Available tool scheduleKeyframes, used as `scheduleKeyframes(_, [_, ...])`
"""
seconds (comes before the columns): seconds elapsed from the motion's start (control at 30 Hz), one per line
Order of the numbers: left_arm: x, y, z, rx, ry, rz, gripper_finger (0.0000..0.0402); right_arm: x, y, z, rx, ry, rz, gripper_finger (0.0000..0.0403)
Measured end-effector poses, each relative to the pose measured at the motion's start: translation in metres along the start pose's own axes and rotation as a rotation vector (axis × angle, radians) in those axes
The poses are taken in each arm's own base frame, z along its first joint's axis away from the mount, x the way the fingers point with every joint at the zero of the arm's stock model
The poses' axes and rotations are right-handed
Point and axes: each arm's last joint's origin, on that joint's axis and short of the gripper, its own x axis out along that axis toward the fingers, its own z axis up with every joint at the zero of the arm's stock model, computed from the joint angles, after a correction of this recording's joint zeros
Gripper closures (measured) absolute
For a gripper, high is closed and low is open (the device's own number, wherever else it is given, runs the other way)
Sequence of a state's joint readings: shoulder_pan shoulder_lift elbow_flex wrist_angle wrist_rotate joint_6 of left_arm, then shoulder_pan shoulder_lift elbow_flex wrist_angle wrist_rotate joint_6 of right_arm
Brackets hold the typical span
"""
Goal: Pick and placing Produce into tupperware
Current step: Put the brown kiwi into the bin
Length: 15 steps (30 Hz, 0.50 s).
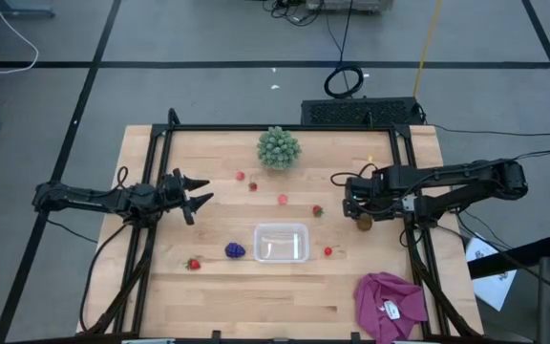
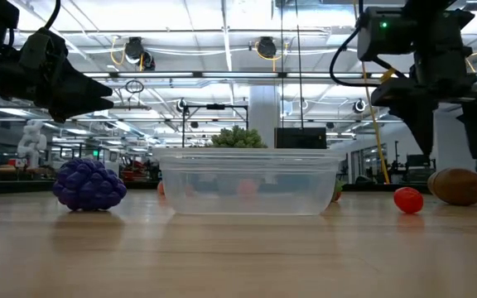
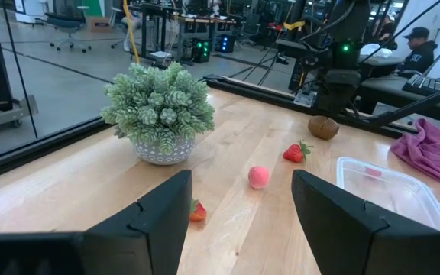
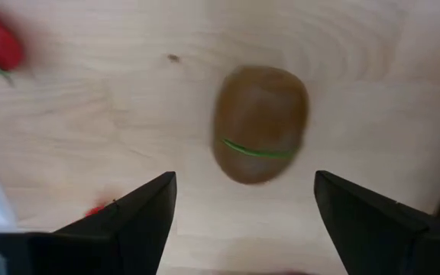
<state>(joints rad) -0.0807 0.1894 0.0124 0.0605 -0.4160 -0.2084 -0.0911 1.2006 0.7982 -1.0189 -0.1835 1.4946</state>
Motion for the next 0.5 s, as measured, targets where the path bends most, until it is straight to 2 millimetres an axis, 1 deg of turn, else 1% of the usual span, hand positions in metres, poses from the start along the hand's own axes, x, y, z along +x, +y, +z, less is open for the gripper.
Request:
scheduleKeyframes(0.13, [0.000,0.000,0.000,0.000,0.000,0.000,0.0172,0.003,-0.001,0.003,0.005,-0.002,0.002,0.0101])
scheduleKeyframes(0.23, [0.000,0.000,0.000,0.000,0.000,0.000,0.0172,0.011,-0.005,0.007,0.013,0.000,-0.002,0.0101])
scheduleKeyframes(0.37, [0.000,0.000,0.000,0.000,0.000,0.000,0.0172,0.024,-0.006,0.012,-0.003,-0.002,0.053,0.0101])
scheduleKeyframes(0.5, [0.000,0.000,0.000,0.000,0.001,0.000,0.0172,0.037,-0.010,0.015,0.003,0.038,0.085,0.0101])
